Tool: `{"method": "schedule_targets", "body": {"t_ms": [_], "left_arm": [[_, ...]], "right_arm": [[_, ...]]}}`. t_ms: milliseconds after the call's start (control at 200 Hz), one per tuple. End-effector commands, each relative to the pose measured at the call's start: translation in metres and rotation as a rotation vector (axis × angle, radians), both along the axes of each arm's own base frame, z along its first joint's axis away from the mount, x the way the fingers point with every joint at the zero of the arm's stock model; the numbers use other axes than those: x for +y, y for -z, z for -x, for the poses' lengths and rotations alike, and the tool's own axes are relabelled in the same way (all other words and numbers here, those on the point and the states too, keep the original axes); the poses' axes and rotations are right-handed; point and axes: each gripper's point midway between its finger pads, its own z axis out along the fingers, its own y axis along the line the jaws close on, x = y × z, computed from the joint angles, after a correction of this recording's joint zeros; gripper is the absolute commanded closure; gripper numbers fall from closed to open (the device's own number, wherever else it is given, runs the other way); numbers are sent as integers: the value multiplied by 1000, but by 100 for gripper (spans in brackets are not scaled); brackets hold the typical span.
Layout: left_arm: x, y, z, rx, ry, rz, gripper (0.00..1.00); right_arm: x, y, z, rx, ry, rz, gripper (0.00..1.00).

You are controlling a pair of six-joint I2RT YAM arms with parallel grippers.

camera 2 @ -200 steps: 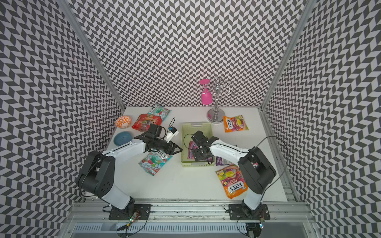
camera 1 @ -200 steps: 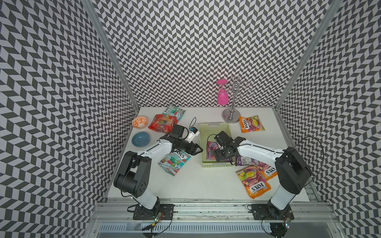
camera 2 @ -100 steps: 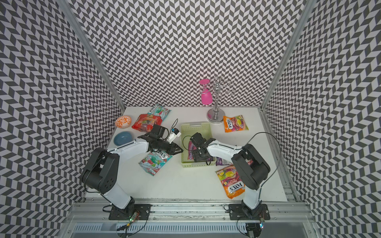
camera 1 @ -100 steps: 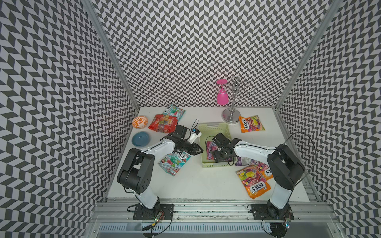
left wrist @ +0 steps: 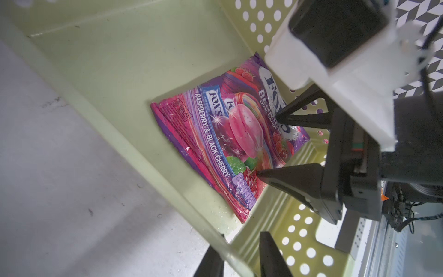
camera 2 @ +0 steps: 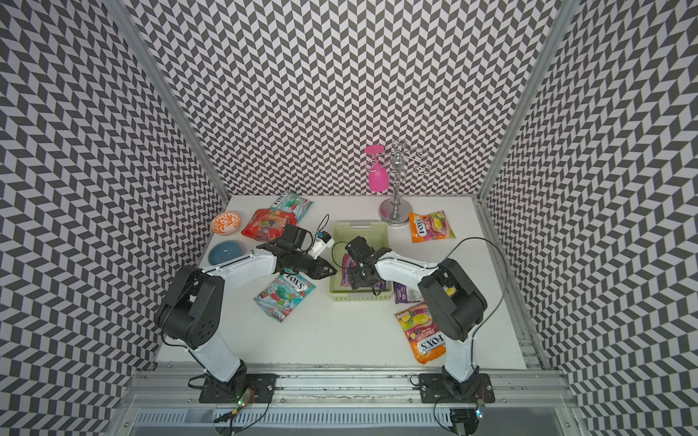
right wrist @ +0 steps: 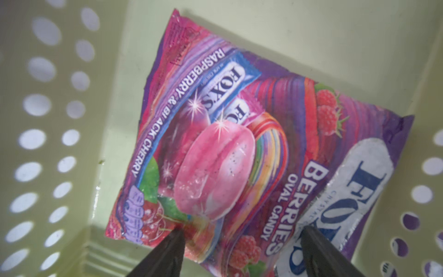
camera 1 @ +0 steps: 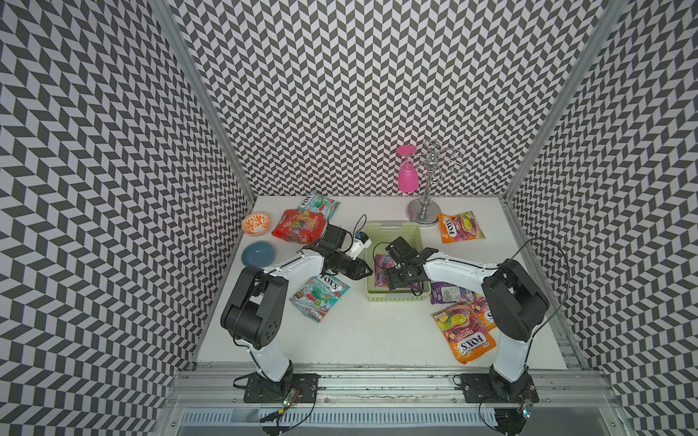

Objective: Put the candies in the basket
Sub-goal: Adjust the candy in the basket.

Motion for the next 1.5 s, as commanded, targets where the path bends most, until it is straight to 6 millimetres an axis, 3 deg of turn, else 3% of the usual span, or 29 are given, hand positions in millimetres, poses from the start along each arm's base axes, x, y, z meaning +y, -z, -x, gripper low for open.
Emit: {"method": "schedule_targets", "body": {"t_ms": [0,260,396,571,741,851,926,986,1147,1292,1497], "left_arm": [[-1,19,8,17,42,-51,78],[-1,18,11,20,42,-47,78],[-1,16,10,23,30,-45,77],[1,12,7,28,-10,-47,73],[1,-9,4,13,-68,-30,76],[-6,-20,12,3,-60,-5,77],[-9,-21,17,3,-46,0,76],[-10,-21,18,8,-44,1,76],[-8,-17,20,10,-46,-9,76],[-5,-11,20,18,-49,-18,77],[-4,-6,20,30,-52,-20,78]], "right_arm": [[15,-12,-26,-73,1,-65,20],[19,-24,-58,-141,60,-117,21],[25,-32,-64,-127,52,-115,21],[20,-58,-30,-49,-34,-110,20],[-8,-57,10,6,-67,-61,19],[-11,-46,27,4,-172,-37,15],[-24,-39,26,-35,-224,48,12],[-30,-45,19,-95,-247,94,10],[-25,-55,15,-187,-363,100,7],[-34,-41,15,-171,-410,203,7],[-20,-19,39,-144,-574,261,6]]}}
